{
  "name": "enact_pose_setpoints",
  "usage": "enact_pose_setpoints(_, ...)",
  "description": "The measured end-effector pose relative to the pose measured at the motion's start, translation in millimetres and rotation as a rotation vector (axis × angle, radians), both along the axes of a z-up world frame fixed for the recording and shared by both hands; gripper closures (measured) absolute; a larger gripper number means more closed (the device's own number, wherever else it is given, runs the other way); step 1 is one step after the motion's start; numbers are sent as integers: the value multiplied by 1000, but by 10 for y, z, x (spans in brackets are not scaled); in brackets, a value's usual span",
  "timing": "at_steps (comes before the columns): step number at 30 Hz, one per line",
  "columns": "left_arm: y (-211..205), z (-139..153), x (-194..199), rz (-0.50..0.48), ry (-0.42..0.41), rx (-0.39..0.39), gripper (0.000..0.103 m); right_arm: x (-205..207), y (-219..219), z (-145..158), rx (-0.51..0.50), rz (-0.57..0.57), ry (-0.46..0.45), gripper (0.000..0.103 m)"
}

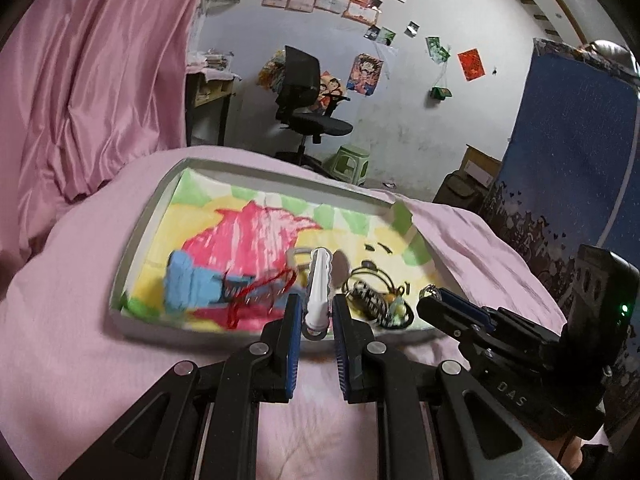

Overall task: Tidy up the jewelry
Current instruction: 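Carry the white clip and silver ring over the tray with both tools, then open the left tool releasing the white clip in the tray while the right tool releases the ring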

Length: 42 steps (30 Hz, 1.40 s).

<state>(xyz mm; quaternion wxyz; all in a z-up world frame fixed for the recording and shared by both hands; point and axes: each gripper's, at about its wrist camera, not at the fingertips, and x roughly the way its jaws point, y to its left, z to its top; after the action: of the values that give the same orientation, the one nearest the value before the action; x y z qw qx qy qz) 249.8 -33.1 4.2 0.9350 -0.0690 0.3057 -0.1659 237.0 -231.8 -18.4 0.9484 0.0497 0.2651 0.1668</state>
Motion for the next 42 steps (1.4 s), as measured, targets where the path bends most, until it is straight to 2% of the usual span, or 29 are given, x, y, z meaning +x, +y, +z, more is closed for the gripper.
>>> enact_pose_setpoints(5, -125, -27, 151, -3, 7, 43, 88, 204, -119, -46, 14, -81, 33, 85)
enact_pose_setpoints(8, -134, -72, 252, 16, 26, 28, 88, 316, -123, -93, 8, -101, 60, 85)
enact_pose_setpoints(18, -83, -255, 430, 31, 104, -16, 88, 474, -25, -197, -39, -111, 107, 85)
enact_pose_setpoints(31, -120, -321, 460, 25, 140, 2, 88, 474, 8, -242, -64, -106, 137, 85)
enact_pose_setpoints(42, -45, -344, 461, 41, 157, -32, 88, 483, -13, -271, -60, -110, 146, 83)
